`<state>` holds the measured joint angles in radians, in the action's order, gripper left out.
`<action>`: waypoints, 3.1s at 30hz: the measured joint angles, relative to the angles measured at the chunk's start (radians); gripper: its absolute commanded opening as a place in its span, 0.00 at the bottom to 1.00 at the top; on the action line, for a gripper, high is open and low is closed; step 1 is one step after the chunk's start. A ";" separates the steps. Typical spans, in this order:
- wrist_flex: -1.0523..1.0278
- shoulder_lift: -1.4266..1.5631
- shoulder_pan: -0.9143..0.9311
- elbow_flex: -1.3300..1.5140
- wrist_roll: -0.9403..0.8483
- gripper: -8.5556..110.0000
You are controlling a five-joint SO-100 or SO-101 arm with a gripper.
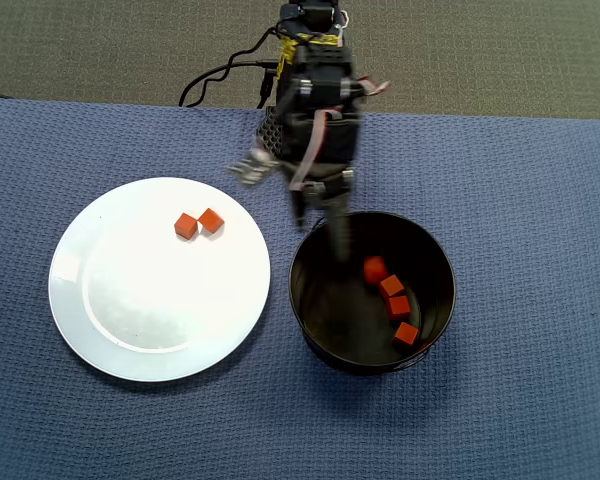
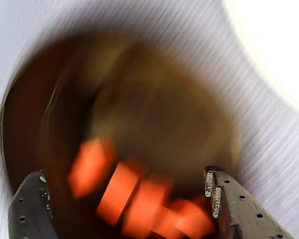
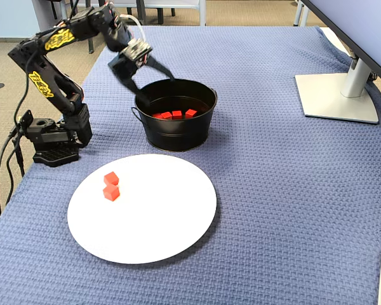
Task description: Pick up the red cubes from the white plate and place them in the black recipient
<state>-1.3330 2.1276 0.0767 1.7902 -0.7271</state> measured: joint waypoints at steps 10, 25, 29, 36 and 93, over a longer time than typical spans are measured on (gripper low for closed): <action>0.175 -0.120 0.503 0.103 -0.365 0.33; 0.623 -0.242 0.830 0.448 -1.104 0.31; 0.675 -0.258 0.844 0.480 -1.115 0.30; 0.721 -0.258 0.833 0.560 -1.170 0.30; 0.120 0.152 -0.310 0.183 0.353 0.41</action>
<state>-1.2134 2.2795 -0.2332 1.9727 -0.3743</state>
